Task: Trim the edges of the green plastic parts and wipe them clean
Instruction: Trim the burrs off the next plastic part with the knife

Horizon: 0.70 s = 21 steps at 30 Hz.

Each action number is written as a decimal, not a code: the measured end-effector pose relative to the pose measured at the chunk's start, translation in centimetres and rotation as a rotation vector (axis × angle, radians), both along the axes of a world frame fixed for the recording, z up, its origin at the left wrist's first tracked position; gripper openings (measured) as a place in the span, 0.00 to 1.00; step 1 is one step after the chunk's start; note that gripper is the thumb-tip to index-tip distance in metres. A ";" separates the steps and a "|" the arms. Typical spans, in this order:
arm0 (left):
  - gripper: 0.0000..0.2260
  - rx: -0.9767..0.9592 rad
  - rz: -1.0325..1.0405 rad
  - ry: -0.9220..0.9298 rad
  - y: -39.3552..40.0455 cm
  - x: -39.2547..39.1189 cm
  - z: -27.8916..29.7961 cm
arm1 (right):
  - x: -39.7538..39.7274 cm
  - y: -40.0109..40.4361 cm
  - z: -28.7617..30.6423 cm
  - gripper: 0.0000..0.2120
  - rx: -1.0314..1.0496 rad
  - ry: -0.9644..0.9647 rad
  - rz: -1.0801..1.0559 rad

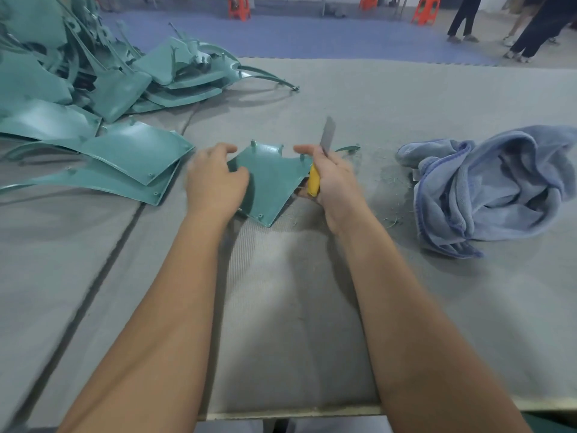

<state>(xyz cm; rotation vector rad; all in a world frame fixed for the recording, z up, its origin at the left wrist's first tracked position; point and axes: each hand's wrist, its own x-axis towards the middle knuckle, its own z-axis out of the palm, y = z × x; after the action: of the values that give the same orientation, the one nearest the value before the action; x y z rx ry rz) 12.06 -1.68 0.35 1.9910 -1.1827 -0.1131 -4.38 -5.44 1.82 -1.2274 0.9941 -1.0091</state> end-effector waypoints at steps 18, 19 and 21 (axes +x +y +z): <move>0.08 -0.183 -0.342 1.444 -0.2 -4.2 0.8 | -0.2 -1.5 -0.7 0.12 -0.066 -0.412 -0.177; 0.10 -0.196 -0.340 1.447 -0.2 -4.5 0.7 | 0.0 -1.3 -0.7 0.12 -0.089 -0.395 -0.169; 0.09 -0.260 -0.294 1.499 -0.5 -4.7 0.6 | 0.5 -0.7 -0.8 0.14 -0.178 -0.311 -0.202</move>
<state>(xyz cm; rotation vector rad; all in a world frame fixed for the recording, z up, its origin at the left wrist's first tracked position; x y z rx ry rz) 7.36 -2.17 0.95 0.9463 -0.3874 -1.2591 -3.86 -6.11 1.03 -1.0835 0.8070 -1.4250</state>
